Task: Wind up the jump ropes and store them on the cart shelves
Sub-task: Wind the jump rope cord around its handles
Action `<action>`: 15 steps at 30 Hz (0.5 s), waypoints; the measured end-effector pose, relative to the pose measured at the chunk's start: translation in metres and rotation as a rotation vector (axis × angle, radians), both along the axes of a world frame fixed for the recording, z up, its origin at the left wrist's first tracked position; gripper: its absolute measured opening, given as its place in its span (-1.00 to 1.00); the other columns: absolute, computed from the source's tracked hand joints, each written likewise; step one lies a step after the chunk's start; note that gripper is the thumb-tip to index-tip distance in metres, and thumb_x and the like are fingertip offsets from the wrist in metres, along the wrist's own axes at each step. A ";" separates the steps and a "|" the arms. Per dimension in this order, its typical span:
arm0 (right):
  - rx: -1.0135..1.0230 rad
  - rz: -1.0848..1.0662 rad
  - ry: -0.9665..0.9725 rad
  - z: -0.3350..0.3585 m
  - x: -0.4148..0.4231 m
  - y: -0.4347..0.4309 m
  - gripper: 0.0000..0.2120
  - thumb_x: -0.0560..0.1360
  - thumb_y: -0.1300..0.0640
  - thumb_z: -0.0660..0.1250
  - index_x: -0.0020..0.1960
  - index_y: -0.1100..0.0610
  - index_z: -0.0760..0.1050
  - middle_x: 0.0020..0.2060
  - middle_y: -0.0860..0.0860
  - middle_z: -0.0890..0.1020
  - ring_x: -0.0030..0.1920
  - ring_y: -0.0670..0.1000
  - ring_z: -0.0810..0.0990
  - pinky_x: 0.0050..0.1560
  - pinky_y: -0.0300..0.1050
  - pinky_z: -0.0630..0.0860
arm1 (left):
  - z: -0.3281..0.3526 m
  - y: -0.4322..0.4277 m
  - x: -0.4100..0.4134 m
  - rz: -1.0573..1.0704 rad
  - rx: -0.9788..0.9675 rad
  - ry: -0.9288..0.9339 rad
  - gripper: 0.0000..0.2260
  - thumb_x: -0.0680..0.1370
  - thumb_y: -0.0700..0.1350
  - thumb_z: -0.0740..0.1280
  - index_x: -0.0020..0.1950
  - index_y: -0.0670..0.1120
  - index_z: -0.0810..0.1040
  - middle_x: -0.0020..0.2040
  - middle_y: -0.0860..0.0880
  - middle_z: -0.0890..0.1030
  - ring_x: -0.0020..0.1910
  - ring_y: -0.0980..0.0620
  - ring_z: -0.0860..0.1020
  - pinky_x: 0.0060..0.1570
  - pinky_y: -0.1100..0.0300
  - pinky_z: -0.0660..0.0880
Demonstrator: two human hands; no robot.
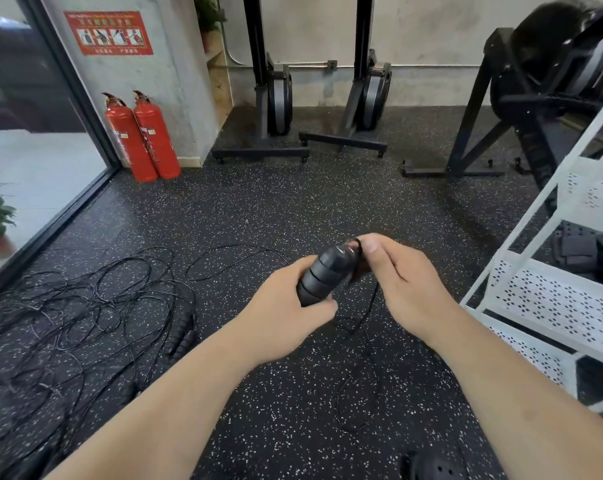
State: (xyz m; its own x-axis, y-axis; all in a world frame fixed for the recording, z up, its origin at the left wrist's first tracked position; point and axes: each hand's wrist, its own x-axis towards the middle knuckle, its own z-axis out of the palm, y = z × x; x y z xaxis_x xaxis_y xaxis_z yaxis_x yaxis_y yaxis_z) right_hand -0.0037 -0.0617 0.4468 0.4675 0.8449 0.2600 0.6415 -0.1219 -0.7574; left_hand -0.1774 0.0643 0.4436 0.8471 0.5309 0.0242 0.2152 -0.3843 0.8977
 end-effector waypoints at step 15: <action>0.130 -0.115 0.232 0.010 0.016 0.000 -0.86 0.71 -0.05 0.29 0.00 -0.07 0.51 -0.33 -0.09 0.54 -0.34 -0.08 0.41 -0.20 -0.02 0.42 | -0.008 0.036 -0.011 0.176 0.046 0.129 -0.84 0.57 -0.01 0.49 -0.01 0.11 0.51 -0.25 0.11 0.53 -0.34 0.10 0.44 -0.25 0.14 0.39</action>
